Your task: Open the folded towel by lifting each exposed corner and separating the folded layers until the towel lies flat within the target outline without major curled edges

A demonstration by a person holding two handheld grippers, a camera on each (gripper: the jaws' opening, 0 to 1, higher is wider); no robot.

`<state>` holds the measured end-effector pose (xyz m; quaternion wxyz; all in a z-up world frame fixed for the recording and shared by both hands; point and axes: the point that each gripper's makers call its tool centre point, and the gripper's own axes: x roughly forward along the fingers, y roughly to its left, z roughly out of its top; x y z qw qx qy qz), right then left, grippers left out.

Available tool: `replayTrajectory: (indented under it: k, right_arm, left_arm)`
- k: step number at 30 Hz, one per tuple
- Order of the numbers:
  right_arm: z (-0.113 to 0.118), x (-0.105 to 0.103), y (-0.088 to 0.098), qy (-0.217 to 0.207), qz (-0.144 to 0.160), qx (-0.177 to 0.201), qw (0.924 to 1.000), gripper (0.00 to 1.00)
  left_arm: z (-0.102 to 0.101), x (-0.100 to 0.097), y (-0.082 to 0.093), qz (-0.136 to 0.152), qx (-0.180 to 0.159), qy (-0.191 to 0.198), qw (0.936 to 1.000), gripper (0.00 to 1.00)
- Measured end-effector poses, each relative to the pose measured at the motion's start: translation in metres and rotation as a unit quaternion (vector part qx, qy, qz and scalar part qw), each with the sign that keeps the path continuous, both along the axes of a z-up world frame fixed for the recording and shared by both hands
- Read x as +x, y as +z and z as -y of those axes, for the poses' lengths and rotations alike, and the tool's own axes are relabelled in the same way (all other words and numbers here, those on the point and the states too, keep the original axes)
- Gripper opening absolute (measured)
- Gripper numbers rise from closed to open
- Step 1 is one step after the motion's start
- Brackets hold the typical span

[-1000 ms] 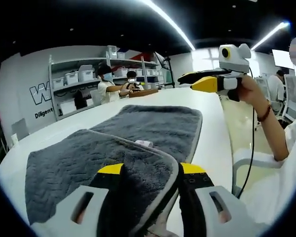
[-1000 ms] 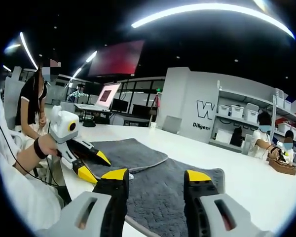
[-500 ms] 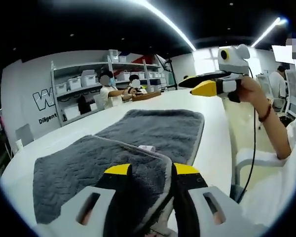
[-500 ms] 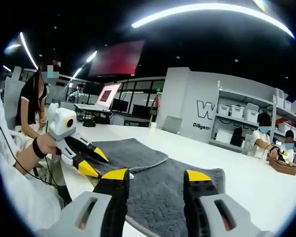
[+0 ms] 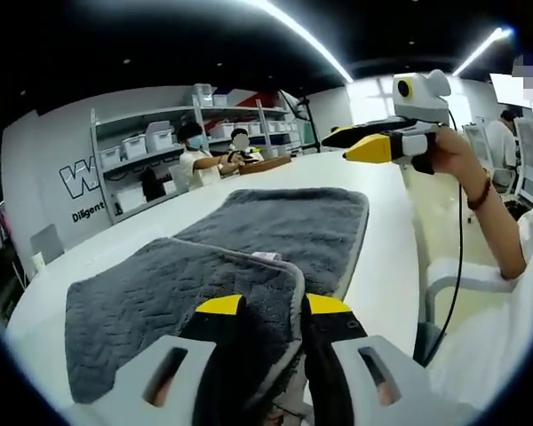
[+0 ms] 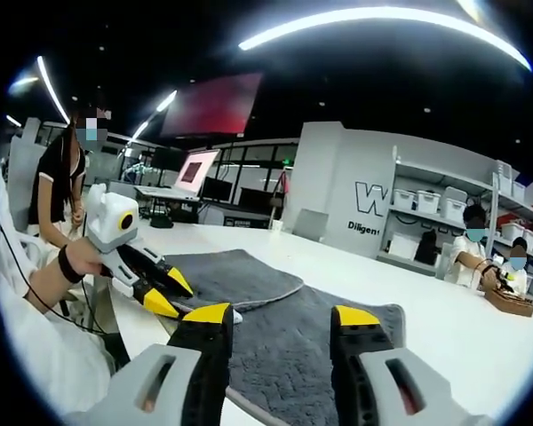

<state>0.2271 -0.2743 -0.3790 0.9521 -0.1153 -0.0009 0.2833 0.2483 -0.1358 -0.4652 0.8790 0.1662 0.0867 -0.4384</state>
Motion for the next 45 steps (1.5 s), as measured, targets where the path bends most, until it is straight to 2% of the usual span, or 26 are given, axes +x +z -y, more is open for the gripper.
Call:
replayTrajectory:
  k: [13,22,25,31,34,37,38,40,45]
  right_arm:
    - [-0.001,-0.001,0.0,0.001,-0.001,0.001,1.0,0.41]
    - [-0.002,-0.001,0.0,0.003,0.0,0.002,1.0,0.4]
    - [-0.001,-0.001,0.001,0.001,-0.001,0.002,1.0,0.4]
    - [-0.001,-0.001,0.002,0.002,0.001,0.003,1.0,0.4]
    - [0.0,-0.001,0.002,0.002,0.0,0.005,1.0,0.4]
    - [-0.001,-0.001,0.002,0.003,0.001,0.002,1.0,0.4]
    - [-0.001,-0.001,0.003,0.004,0.002,0.004,1.0,0.4]
    - [-0.002,-0.001,0.002,0.005,0.001,0.004,1.0,0.4]
    - [-0.005,0.0,0.0,0.008,-0.002,0.003,1.0,0.4]
  left_arm:
    - [0.008,0.011,-0.002,0.015,0.024,0.011,0.9995,0.24]
    - [-0.01,0.0,0.0,0.03,0.074,0.022,0.9966,0.25]
    - [-0.017,0.001,0.001,0.045,0.089,0.036,0.9943,0.25]
    - [-0.008,0.003,0.013,0.081,0.082,0.036,0.9927,0.17]
    - [-0.002,0.003,0.013,0.079,0.076,0.03,0.9935,0.15]
    - [0.002,0.001,0.013,0.086,0.078,0.025,0.9929,0.08]
    - [0.006,-0.004,0.015,0.082,0.065,0.013,0.9944,0.06]
    - [0.007,-0.006,0.018,0.087,0.058,0.01,0.9945,0.03]
    - [0.004,-0.005,0.017,0.076,0.057,0.012,0.9954,0.02]
